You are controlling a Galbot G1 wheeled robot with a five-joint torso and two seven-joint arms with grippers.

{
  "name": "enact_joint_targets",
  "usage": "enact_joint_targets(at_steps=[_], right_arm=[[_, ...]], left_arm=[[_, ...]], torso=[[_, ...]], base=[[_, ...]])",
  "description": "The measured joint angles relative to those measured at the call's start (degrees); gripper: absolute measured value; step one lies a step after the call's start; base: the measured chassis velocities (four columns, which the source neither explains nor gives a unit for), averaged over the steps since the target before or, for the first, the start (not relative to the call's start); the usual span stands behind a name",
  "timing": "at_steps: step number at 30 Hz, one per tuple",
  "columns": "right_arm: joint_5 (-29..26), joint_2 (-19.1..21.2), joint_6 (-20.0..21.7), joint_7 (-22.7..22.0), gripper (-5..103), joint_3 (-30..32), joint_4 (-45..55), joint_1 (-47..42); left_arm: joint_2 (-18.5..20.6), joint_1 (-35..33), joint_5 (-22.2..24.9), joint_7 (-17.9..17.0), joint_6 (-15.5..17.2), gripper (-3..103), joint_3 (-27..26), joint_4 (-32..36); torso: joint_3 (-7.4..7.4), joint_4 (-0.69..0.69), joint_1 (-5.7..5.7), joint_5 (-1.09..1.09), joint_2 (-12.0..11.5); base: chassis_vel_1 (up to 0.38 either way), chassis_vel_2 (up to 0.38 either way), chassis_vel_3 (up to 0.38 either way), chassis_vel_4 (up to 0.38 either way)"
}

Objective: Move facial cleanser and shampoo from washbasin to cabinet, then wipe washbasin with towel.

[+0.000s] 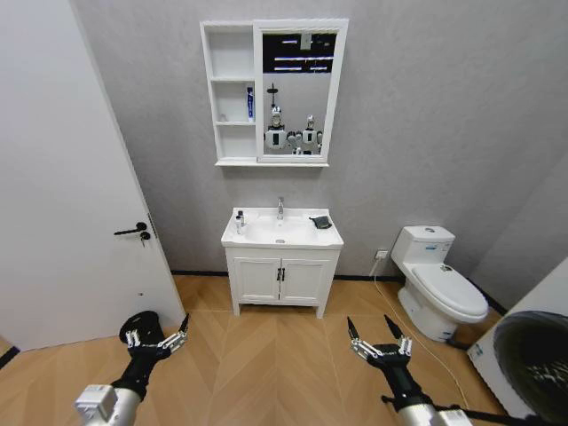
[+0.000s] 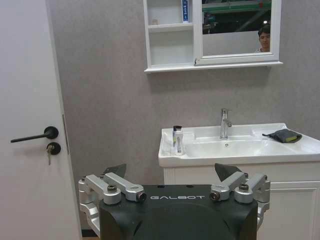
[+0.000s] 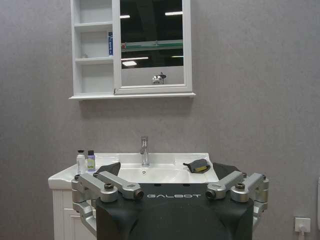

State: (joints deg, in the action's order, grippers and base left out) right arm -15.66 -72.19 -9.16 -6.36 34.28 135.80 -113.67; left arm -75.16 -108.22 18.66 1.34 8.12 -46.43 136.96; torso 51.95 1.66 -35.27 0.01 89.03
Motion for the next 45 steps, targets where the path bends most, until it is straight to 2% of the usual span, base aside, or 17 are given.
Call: enact_joint_targets(at_steps=[31, 38, 44, 45], right_arm=[[0.99, -1.12, -1.54, -1.02, 100, -0.53, -1.09, 0.80], [1.79, -1.38, -3.43, -2.36, 100, -0.50, -1.75, 0.89], [2.72, -1.62, -3.42, -2.15, 100, -0.57, -2.22, 0.73], [3.01, -1.80, -3.39, -2.01, 100, -0.77, -2.51, 0.63]], left_arm=[[0.22, 0.74, -0.56, 0.25, -0.32, 97, 0.64, -1.68], [0.32, 1.38, -1.34, 1.78, -3.17, 97, 1.10, -3.26], [0.55, 1.87, -1.91, 1.94, -3.34, 98, 2.76, -4.13], [0.71, 1.99, -2.43, 2.03, -3.38, 97, 3.50, -4.78]], torso=[[0.01, 0.01, -0.01, -0.02, 0.00], [0.00, 0.00, 0.00, -0.01, 0.00], [0.02, -0.02, -0.09, 0.02, -0.03], [0.01, 0.01, -0.06, -0.02, -0.02]], base=[[-0.338, 0.336, 0.339, -0.338], [-0.346, 0.350, 0.348, -0.356], [-0.229, 0.241, 0.158, -0.141], [-0.124, 0.100, 0.059, -0.045]])
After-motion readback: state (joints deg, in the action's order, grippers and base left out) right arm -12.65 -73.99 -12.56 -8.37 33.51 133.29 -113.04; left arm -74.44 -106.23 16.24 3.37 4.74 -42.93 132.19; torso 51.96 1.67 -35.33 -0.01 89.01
